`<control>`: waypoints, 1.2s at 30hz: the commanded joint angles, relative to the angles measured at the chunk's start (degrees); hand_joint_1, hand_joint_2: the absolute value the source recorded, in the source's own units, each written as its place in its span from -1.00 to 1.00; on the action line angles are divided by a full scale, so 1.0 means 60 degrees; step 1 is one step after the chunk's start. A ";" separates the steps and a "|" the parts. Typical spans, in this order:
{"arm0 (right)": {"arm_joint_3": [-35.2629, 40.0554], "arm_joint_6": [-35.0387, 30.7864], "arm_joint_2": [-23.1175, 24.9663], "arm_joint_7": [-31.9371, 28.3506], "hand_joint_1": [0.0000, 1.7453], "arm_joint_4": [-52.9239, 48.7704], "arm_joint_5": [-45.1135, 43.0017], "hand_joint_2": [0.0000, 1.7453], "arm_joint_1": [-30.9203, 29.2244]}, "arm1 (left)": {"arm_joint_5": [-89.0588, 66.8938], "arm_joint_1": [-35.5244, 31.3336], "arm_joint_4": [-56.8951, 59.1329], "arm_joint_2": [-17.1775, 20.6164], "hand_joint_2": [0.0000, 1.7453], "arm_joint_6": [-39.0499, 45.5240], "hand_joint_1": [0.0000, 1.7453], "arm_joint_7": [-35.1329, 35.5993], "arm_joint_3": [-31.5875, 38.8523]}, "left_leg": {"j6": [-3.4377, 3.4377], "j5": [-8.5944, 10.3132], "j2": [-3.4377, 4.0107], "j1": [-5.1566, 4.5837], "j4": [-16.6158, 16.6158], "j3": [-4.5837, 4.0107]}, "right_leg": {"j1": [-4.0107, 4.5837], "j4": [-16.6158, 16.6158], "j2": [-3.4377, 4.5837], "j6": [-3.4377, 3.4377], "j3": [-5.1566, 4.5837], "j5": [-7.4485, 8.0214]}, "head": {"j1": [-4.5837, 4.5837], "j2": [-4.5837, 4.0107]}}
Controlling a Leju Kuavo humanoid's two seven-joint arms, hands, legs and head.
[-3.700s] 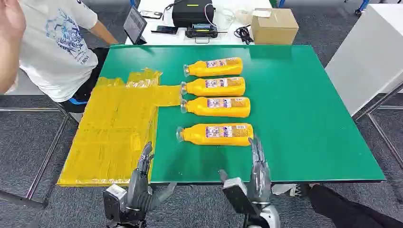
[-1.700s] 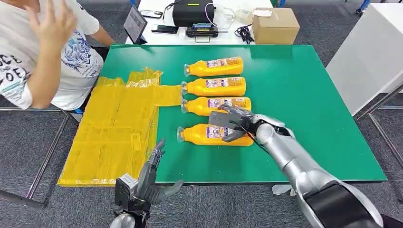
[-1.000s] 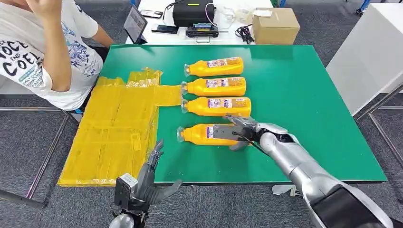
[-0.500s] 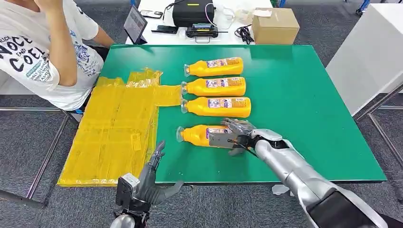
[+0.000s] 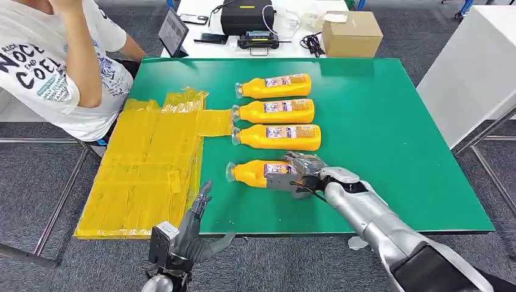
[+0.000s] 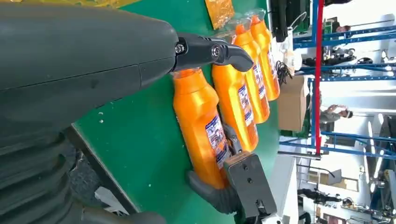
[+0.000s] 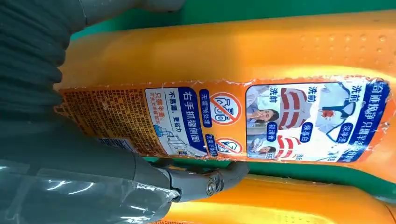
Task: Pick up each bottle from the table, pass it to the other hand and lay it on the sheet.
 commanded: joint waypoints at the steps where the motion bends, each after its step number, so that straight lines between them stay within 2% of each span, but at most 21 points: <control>1: 0.0509 0.0118 0.0109 -0.0004 -0.84 0.0631 -0.0022 1.00 0.0070 | 0.0022 -0.0267 0.0536 0.0261 1.00 -0.0015 -1.00 0.0048 -0.0134 | -0.0018 -0.0010 0.0001 0.0013 -0.0014 0.0044 | 0.0015 -0.0017 -0.0006 -0.0023 0.0047 -0.0010 | -0.0003 0.0000; 2: 0.0495 0.0030 0.0136 0.0029 0.58 0.0635 0.0040 1.00 0.0087 | 0.0065 -0.0260 0.0531 0.0246 1.00 -0.0037 -1.00 0.0067 -0.0118 | -0.0015 -0.0008 0.0000 0.0010 -0.0012 0.0040 | 0.0011 -0.0014 -0.0005 -0.0019 0.0044 -0.0008 | 0.0000 0.0000; 3: 0.0505 -0.0189 0.0168 0.0131 1.00 0.0575 0.0222 1.00 0.0180 | 0.0153 -0.0250 0.0537 0.0242 1.00 -0.0101 -1.00 0.0120 -0.0081 | -0.0012 -0.0005 -0.0002 0.0008 -0.0012 0.0035 | 0.0009 -0.0013 -0.0007 -0.0015 0.0038 -0.0006 | 0.0000 0.0000; 7: 0.0353 -0.0308 0.0121 0.0063 1.00 0.0532 0.0174 1.00 0.0456 | 0.0152 -0.0319 0.0672 0.0235 1.00 -0.0103 -1.00 0.0120 -0.0083 | -0.0019 -0.0007 -0.0008 0.0016 -0.0020 0.0052 | 0.0017 -0.0025 -0.0015 -0.0023 0.0061 -0.0009 | 0.0000 0.0000; 10: -0.0146 -0.1170 -0.0055 -0.0131 1.00 0.0028 0.0027 1.00 0.0950 | 0.0152 -0.0322 0.0698 0.0192 1.00 -0.0123 -1.00 0.0119 -0.0110 | -0.0014 -0.0004 -0.0016 0.0016 -0.0016 0.0047 | 0.0017 -0.0024 -0.0023 -0.0017 0.0057 -0.0008 | 0.0000 0.0000; 12: -0.1036 -0.1823 -0.0075 -0.1006 1.00 -0.0962 -0.0476 1.00 0.1626 | 0.0153 -0.0305 0.0690 0.0172 1.00 -0.0129 -1.00 0.0078 -0.0119 | -0.0023 -0.0010 -0.0027 0.0023 -0.0017 0.0061 | 0.0025 -0.0028 -0.0036 -0.0030 0.0075 -0.0016 | 0.0000 0.0000; 13: -0.1896 -0.1738 -0.0107 -0.1348 1.00 -0.2312 -0.0995 1.00 0.2398 | 0.0173 -0.0241 0.0665 0.0147 1.00 -0.0101 -1.00 -0.0041 -0.0080 | -0.0027 -0.0013 -0.0025 0.0025 -0.0017 0.0067 | 0.0027 -0.0027 -0.0036 -0.0035 0.0079 -0.0019 | 0.0000 0.0000; 17: -0.2126 -0.1611 -0.0155 -0.1101 1.00 -0.3029 -0.0898 1.00 0.2705 | 0.0168 -0.0203 0.0650 0.0154 1.00 -0.0100 -1.00 -0.0072 -0.0066 | -0.0015 -0.0013 -0.0007 0.0016 -0.0011 0.0047 | 0.0018 -0.0015 -0.0013 -0.0021 0.0053 -0.0014 | 0.0007 0.0000; 18: -0.2633 -0.1898 -0.0027 -0.1638 1.00 -0.3716 -0.1007 1.00 0.3051 | 0.0182 -0.0177 0.0633 0.0129 1.00 -0.0048 -1.00 -0.0128 0.0003 | -0.0020 -0.0021 -0.0001 0.0019 -0.0011 0.0055 | 0.0021 -0.0014 -0.0009 -0.0028 0.0060 -0.0020 | -0.0004 0.0000; 20: -0.2821 -0.1633 -0.0117 -0.1507 1.00 -0.4645 -0.0744 1.00 0.3281 | 0.0173 -0.0131 0.0612 0.0134 1.00 -0.0026 -1.00 -0.0154 0.0112 | -0.0023 -0.0025 0.0006 0.0018 -0.0008 0.0045 | 0.0020 -0.0007 -0.0003 -0.0028 0.0043 -0.0019 | -0.0004 0.0000; 23: -0.2655 -0.1140 -0.0238 -0.0955 1.00 -0.4290 -0.0270 1.00 0.2932 | 0.0139 -0.0160 0.0649 0.0109 1.00 -0.0058 -1.00 -0.0201 0.0199 | -0.0006 -0.0012 -0.0029 0.0007 0.0001 0.0003 | 0.0007 0.0003 -0.0030 -0.0015 0.0015 -0.0018 | 0.0004 0.0000; 26: -0.2593 -0.1255 -0.0060 -0.0871 1.00 -0.3128 0.0020 1.00 0.2628 | 0.0126 -0.0184 0.0636 0.0076 1.00 -0.0096 -1.00 -0.0213 0.0184 | -0.0006 -0.0020 0.0022 0.0007 -0.0006 0.0001 | 0.0008 -0.0007 0.0015 -0.0014 0.0004 -0.0006 | -0.0004 0.0000; 28: -0.2820 -0.1670 0.0169 -0.1177 1.00 -0.2657 0.0081 1.00 0.2648 | 0.0117 -0.0149 0.0588 0.0104 1.00 -0.0098 -1.00 -0.0207 0.0163 | -0.0005 -0.0014 0.0011 0.0005 -0.0010 0.0002 | 0.0006 -0.0009 -0.0004 -0.0013 0.0004 -0.0007 | -0.0004 0.0000; 30: -0.3503 -0.2404 0.0444 -0.1692 1.00 -0.3253 -0.0109 1.00 0.3076 | 0.0121 -0.0044 0.0492 0.0103 1.00 -0.0102 -1.00 -0.0218 0.0247 | -0.0002 -0.0008 -0.0003 0.0002 -0.0012 -0.0003 | 0.0004 -0.0009 -0.0013 -0.0016 0.0005 -0.0011 | 0.0000 0.0000; 32: -0.4679 -0.3555 0.1251 -0.2520 1.00 -0.4980 -0.0466 1.00 0.3968 | 0.0126 0.0096 0.0331 0.0032 1.00 -0.0065 -1.00 -0.0234 0.0315 | -0.0002 -0.0014 0.0009 0.0000 -0.0013 0.0001 | 0.0005 -0.0010 0.0001 -0.0022 0.0008 -0.0015 | 0.0000 0.0000; 33: -0.5074 -0.4143 0.1683 -0.2756 1.00 -0.6412 -0.0519 1.00 0.4542 | 0.0157 0.0166 0.0254 -0.0018 1.00 -0.0024 -1.00 -0.0276 0.0309 | -0.0001 -0.0013 0.0015 0.0002 -0.0007 -0.0016 | 0.0006 -0.0004 0.0008 -0.0019 -0.0011 -0.0012 | 0.0000 0.0000; 36: -0.5630 -0.5299 0.2093 -0.2754 1.00 -0.8640 -0.0586 1.00 0.5334 | 0.0384 0.0203 0.0200 -0.0117 1.00 0.0229 -1.00 -0.0412 0.0295 | -0.0002 -0.0018 0.0016 -0.0005 0.0006 -0.0045 | 0.0001 0.0020 0.0012 -0.0019 -0.0042 -0.0019 | 0.0000 0.0000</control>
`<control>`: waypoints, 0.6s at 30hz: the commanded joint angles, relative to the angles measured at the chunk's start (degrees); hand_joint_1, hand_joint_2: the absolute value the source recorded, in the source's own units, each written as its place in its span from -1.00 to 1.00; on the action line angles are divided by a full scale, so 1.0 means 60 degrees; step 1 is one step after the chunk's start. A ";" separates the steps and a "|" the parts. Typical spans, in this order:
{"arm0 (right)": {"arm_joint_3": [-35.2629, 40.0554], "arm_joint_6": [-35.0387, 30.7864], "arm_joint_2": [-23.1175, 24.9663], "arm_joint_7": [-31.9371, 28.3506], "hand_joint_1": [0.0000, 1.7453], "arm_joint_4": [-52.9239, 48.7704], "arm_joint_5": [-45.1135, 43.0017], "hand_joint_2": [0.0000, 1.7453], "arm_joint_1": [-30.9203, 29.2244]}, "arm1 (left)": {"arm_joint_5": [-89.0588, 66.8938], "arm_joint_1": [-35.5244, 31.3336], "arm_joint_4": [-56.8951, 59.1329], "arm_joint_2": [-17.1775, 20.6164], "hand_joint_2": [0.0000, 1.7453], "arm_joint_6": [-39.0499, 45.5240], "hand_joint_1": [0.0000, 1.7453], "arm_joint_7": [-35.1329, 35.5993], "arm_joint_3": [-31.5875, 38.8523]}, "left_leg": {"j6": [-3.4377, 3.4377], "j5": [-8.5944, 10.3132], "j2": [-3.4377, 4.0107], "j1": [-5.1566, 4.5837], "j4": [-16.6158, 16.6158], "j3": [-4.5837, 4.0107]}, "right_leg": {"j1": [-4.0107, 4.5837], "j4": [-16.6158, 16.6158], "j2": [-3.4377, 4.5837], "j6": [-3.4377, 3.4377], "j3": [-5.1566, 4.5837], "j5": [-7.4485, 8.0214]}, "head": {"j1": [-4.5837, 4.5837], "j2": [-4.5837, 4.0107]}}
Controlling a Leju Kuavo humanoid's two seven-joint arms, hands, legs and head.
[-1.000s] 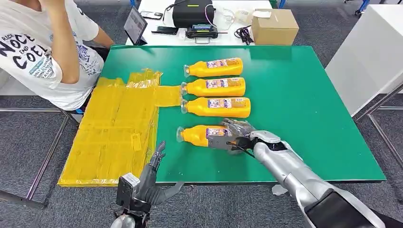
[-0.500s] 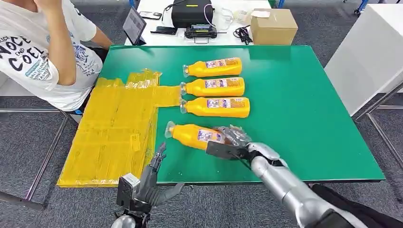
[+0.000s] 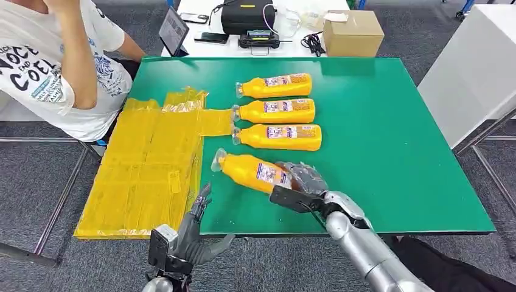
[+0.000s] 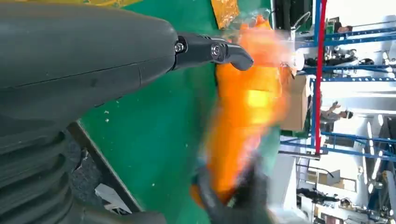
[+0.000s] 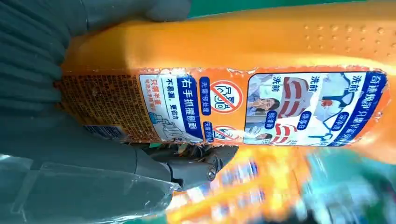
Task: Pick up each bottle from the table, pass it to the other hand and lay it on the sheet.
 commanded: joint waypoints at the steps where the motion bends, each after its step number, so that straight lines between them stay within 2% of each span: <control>1: -0.2646 -0.2585 0.1803 -0.0758 1.00 -0.5122 -0.0322 1.00 0.2096 | 0.0373 0.0110 -0.0021 -0.0133 1.00 0.0391 -1.00 -0.0196 0.0238 | -0.0028 -0.0038 0.0030 0.0012 0.0015 0.0016 | 0.0015 0.0025 0.0022 -0.0031 0.0000 -0.0034 | -0.0007 0.0000; 3: -0.3053 -0.2995 0.1947 -0.0997 1.00 -0.5583 -0.0355 1.00 0.2669 | 0.0059 0.0204 -0.0401 -0.0348 1.00 0.1357 -1.00 -0.0473 0.0369 | -0.0029 -0.0036 -0.0003 0.0014 0.0012 0.0021 | 0.0020 0.0014 -0.0014 -0.0027 0.0011 -0.0039 | -0.0007 0.0000; 6: -0.3310 -0.3396 0.2271 -0.1412 1.00 -0.4964 -0.0240 1.00 0.3202 | 0.0918 0.0283 -0.0660 -0.0526 1.00 0.1034 -1.00 0.0040 0.0452 | -0.0020 -0.0029 -0.0037 0.0032 0.0012 0.0009 | 0.0024 0.0001 -0.0039 -0.0010 0.0014 -0.0046 | -0.0004 0.0000; 10: -0.3334 -0.3590 0.2545 -0.1958 1.00 -0.4030 -0.0625 1.00 0.3313 | 0.1359 0.0261 -0.0543 -0.0402 1.00 0.0973 -1.00 0.0068 0.0321 | -0.0011 -0.0033 0.0005 0.0015 -0.0005 0.0014 | 0.0009 -0.0009 0.0003 0.0002 0.0012 -0.0034 | 0.0000 0.0000; 18: -0.3314 -0.3587 0.2574 -0.1956 1.00 -0.4003 -0.0620 1.00 0.3274 | 0.1364 0.0273 -0.0548 -0.0387 1.00 0.0972 -1.00 0.0067 0.0318 | -0.0006 -0.0037 0.0016 0.0000 -0.0008 0.0027 | -0.0008 -0.0011 0.0006 0.0005 0.0015 -0.0033 | -0.0007 0.0000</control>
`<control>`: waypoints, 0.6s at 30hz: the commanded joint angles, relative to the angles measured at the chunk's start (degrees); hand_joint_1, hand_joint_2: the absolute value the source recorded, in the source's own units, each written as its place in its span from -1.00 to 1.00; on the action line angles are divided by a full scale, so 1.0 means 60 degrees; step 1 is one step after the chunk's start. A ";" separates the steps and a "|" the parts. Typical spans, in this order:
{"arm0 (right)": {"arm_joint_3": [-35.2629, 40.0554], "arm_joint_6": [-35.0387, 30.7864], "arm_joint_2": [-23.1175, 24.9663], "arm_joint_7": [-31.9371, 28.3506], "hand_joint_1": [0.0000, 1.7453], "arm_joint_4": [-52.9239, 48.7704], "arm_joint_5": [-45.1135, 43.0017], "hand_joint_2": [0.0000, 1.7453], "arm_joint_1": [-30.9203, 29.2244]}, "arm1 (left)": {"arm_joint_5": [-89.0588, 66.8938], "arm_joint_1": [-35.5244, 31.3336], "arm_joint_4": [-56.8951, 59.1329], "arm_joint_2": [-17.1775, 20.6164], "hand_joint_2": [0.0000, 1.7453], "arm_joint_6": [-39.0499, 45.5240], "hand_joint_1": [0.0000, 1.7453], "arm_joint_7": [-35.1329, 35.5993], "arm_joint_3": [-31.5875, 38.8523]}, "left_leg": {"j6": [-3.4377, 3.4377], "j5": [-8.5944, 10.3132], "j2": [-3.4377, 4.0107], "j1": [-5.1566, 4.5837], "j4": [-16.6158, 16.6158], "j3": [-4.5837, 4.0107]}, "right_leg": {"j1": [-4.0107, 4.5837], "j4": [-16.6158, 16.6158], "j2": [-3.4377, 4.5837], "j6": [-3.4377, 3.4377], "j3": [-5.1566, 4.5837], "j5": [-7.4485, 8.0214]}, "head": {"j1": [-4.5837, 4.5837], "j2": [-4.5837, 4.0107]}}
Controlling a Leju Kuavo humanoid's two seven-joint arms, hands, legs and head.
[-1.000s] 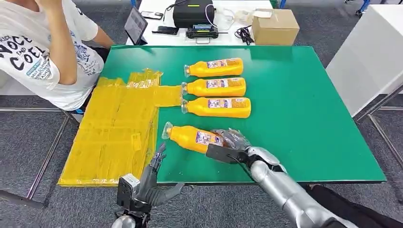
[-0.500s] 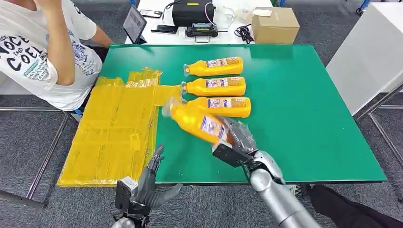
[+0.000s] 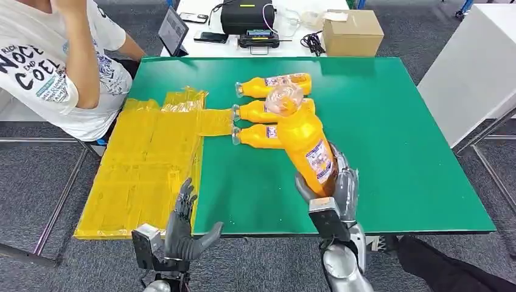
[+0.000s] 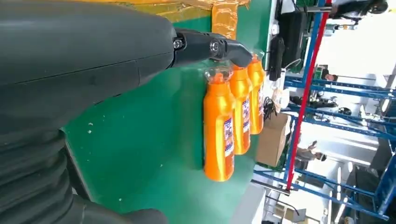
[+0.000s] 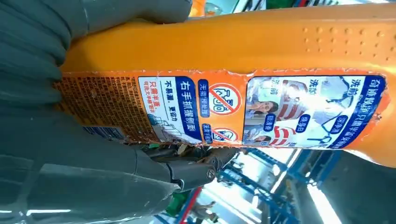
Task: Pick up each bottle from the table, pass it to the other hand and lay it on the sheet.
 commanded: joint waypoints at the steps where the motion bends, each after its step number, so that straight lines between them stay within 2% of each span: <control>1: -0.0430 -0.0037 0.0251 -0.0033 1.00 0.0433 -0.0041 1.00 -0.0074 | 0.0056 -0.0085 0.0111 0.0014 1.00 -0.0001 -1.00 0.0060 0.0132 | -0.0012 -0.0011 0.0006 0.0010 -0.0004 0.0026 | 0.0011 -0.0009 0.0002 -0.0015 0.0026 -0.0007 | 0.0000 0.0000; 6: -0.0431 -0.0005 0.0233 0.0008 1.00 0.0389 -0.0021 1.00 -0.0061 | 0.0092 -0.0083 0.0080 0.0027 1.00 -0.0034 -1.00 0.0048 0.0101 | -0.0015 -0.0018 0.0007 0.0012 0.0000 0.0037 | 0.0013 -0.0006 0.0003 -0.0019 0.0039 -0.0014 | 0.0000 0.0000; 9: -0.0261 0.0554 0.0342 -0.0025 1.00 0.0938 -0.0325 1.00 0.0018 | 0.0654 -0.0042 -0.0101 0.0097 1.00 -0.0535 -1.00 0.0162 -0.0009 | -0.0015 -0.0017 0.0008 0.0013 -0.0005 0.0043 | 0.0015 -0.0013 0.0003 -0.0020 0.0046 -0.0013 | 0.0000 0.0000; 14: 0.0859 0.1254 0.0688 -0.0587 1.00 0.2962 -0.0174 1.00 -0.0117 | 0.1925 -0.0316 -0.0036 0.0513 1.00 -0.1707 -1.00 0.0476 -0.0468 | -0.0025 -0.0019 0.0029 0.0021 -0.0018 0.0067 | 0.0022 -0.0026 0.0024 -0.0029 0.0065 -0.0009 | 0.0000 0.0000; 18: 0.1881 0.1373 0.0960 -0.0900 1.00 0.4803 -0.0234 1.00 -0.0453 | 0.2192 -0.0298 -0.0084 0.0395 1.00 -0.1903 -1.00 0.0703 -0.0708 | -0.0022 -0.0015 0.0033 0.0022 -0.0020 0.0057 | 0.0023 -0.0024 0.0029 -0.0025 0.0051 -0.0004 | 0.0000 0.0000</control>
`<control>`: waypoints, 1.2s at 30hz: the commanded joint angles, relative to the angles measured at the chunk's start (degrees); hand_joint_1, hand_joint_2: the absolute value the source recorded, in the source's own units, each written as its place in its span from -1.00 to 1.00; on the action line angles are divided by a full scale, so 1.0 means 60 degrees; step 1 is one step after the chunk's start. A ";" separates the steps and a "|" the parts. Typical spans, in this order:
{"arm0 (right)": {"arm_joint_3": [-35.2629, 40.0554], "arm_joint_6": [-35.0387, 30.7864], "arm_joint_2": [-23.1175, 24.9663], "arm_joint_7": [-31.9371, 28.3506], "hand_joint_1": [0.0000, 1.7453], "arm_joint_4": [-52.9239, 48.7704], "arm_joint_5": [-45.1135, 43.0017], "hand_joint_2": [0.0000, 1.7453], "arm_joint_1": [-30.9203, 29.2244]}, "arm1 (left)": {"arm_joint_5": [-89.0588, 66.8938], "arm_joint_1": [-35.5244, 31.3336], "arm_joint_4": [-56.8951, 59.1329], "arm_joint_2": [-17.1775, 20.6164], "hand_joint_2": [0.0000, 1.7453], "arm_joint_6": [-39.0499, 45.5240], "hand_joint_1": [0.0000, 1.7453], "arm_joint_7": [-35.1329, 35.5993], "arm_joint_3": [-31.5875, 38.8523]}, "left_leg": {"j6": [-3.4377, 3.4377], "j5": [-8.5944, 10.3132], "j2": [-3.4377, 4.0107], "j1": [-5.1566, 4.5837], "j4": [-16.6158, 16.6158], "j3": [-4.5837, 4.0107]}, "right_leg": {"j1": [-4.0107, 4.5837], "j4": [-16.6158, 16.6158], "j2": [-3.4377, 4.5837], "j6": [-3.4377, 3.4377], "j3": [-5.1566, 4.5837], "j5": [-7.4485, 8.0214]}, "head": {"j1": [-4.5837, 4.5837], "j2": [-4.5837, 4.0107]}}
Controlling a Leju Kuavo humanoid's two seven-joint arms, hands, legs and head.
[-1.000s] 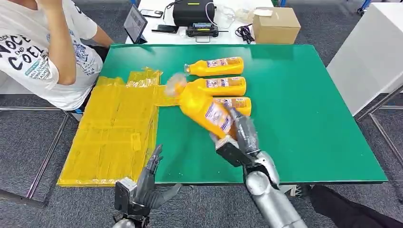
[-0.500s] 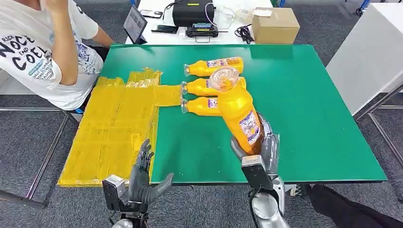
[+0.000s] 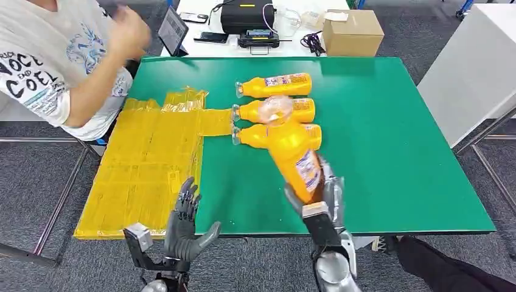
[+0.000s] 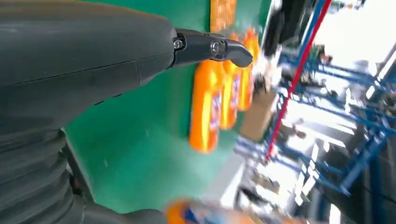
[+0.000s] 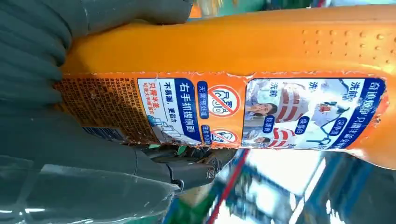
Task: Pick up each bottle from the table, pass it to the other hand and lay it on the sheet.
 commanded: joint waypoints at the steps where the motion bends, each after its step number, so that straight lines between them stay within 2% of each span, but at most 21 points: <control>1: 0.2022 0.0314 0.0551 -0.0505 1.00 0.4335 0.0000 1.00 -0.0741 | 0.0571 -0.0354 0.0195 0.0378 1.00 -0.0456 -1.00 0.0394 -0.0665 | -0.0018 -0.0014 0.0032 0.0016 -0.0018 0.0053 | 0.0017 -0.0022 0.0028 -0.0021 0.0046 -0.0003 | 0.0000 0.0000; 5: 0.2927 0.0274 0.0767 -0.0683 1.00 0.5764 0.0143 1.00 -0.1207 | 0.1143 -0.0583 0.0664 0.0636 1.00 -0.0921 -1.00 0.0391 -0.0559 | -0.0021 -0.0018 0.0053 0.0022 -0.0026 0.0068 | 0.0022 -0.0029 0.0047 -0.0027 0.0058 -0.0001 | 0.0000 0.0000; 9: 0.3369 0.0438 0.0799 -0.0721 1.00 0.6191 0.0074 1.00 -0.1309 | 0.0920 -0.0578 0.0631 0.0609 1.00 -0.0745 -1.00 0.0306 -0.0490 | -0.0020 -0.0014 0.0031 0.0019 -0.0021 0.0057 | 0.0018 -0.0020 0.0026 -0.0025 0.0051 -0.0006 | 0.0000 0.0000; 17: 0.3787 0.0638 0.0760 -0.0659 1.00 0.6442 0.0064 1.00 -0.1354 | 0.0783 -0.0562 0.0819 0.0416 1.00 -0.0578 -1.00 0.0394 -0.0430 | -0.0021 -0.0018 0.0001 0.0012 -0.0010 0.0050 | 0.0011 -0.0011 -0.0004 -0.0025 0.0054 -0.0020 | 0.0007 0.0000; 33: 0.3994 0.0993 0.0836 -0.0592 1.00 0.6787 -0.0022 1.00 -0.1604 | 0.0681 -0.0799 0.1551 0.0566 1.00 -0.0967 -1.00 0.0203 -0.0322 | -0.0017 -0.0013 -0.0001 0.0010 -0.0005 0.0038 | 0.0009 -0.0006 -0.0005 -0.0022 0.0038 -0.0016 | 0.0004 0.0000; 34: 0.3992 0.1006 0.0832 -0.0586 1.00 0.6750 -0.0030 1.00 -0.1604 | 0.0662 -0.0789 0.1516 0.0577 1.00 -0.1050 -0.94 0.0170 -0.0357 | -0.0014 -0.0006 -0.0002 0.0006 -0.0011 0.0030 | 0.0004 -0.0010 -0.0006 -0.0018 0.0030 -0.0010 | 0.0004 0.0000; 35: 0.3994 0.1036 0.0829 -0.0571 1.00 0.6736 -0.0042 1.00 -0.1612 | 0.0652 -0.0784 0.1501 0.0573 1.00 -0.1140 -0.26 0.0140 -0.0355 | -0.0020 -0.0018 0.0002 0.0014 -0.0006 0.0049 | 0.0013 -0.0011 -0.0003 -0.0026 0.0051 -0.0019 | 0.0004 0.0000; 36: 0.4020 0.1056 0.0824 -0.0557 1.00 0.6744 -0.0020 1.00 -0.1623 | 0.0740 -0.0780 0.1506 0.0585 1.00 -0.1313 0.82 0.0138 -0.0365 | -0.0017 -0.0013 0.0002 0.0010 -0.0009 0.0041 | 0.0009 -0.0010 -0.0003 -0.0023 0.0040 -0.0015 | 0.0004 0.0000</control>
